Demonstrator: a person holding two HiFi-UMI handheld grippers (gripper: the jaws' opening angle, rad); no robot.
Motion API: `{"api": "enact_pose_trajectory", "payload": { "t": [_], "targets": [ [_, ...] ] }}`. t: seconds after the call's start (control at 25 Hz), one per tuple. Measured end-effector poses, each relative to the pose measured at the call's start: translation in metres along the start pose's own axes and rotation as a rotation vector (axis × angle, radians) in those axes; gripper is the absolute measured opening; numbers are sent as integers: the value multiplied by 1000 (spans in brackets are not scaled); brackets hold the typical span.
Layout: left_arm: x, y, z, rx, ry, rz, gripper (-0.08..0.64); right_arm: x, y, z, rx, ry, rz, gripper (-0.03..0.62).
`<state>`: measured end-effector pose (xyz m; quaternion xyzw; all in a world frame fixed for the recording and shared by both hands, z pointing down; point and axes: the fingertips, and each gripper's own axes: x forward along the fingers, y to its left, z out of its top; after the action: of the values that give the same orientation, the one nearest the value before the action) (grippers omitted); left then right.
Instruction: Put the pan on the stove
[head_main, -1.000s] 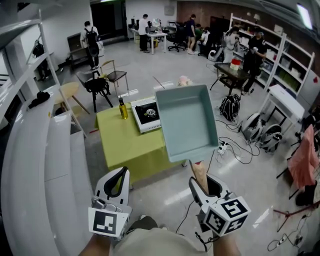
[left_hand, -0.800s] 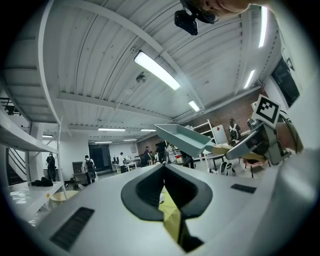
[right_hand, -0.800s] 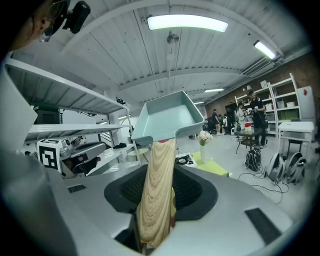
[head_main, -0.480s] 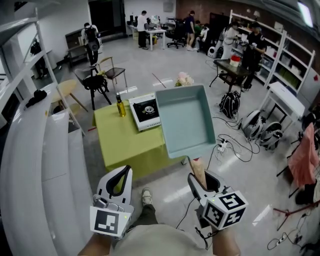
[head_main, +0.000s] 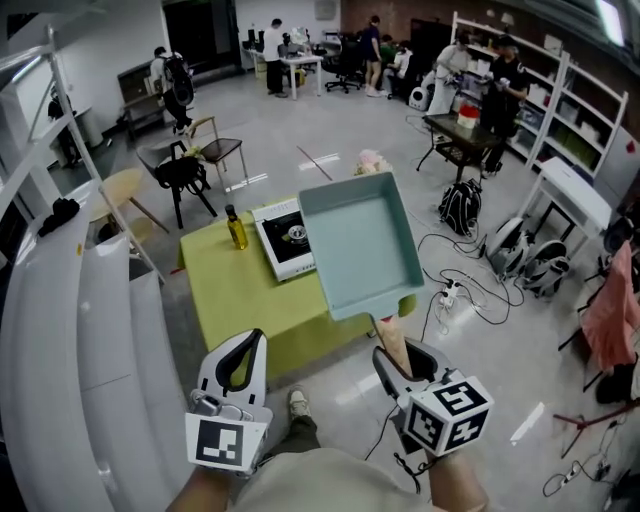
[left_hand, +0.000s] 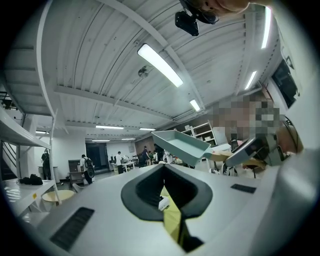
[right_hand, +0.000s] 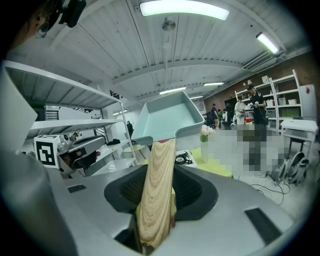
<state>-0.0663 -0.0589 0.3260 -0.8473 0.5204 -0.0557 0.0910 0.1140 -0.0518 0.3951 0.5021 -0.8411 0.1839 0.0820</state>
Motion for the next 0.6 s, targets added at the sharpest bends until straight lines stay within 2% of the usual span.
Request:
{"api": "enact_pose_trajectory", "payload": {
  "t": [0.2, 0.6],
  "targets": [
    [50, 36, -12, -17, 7, -22, 6, 57, -10, 17, 4, 38, -2, 149],
    [145, 136, -41, -54, 42, -54, 6, 185, -27, 55, 12, 128, -29, 149]
  ]
}}
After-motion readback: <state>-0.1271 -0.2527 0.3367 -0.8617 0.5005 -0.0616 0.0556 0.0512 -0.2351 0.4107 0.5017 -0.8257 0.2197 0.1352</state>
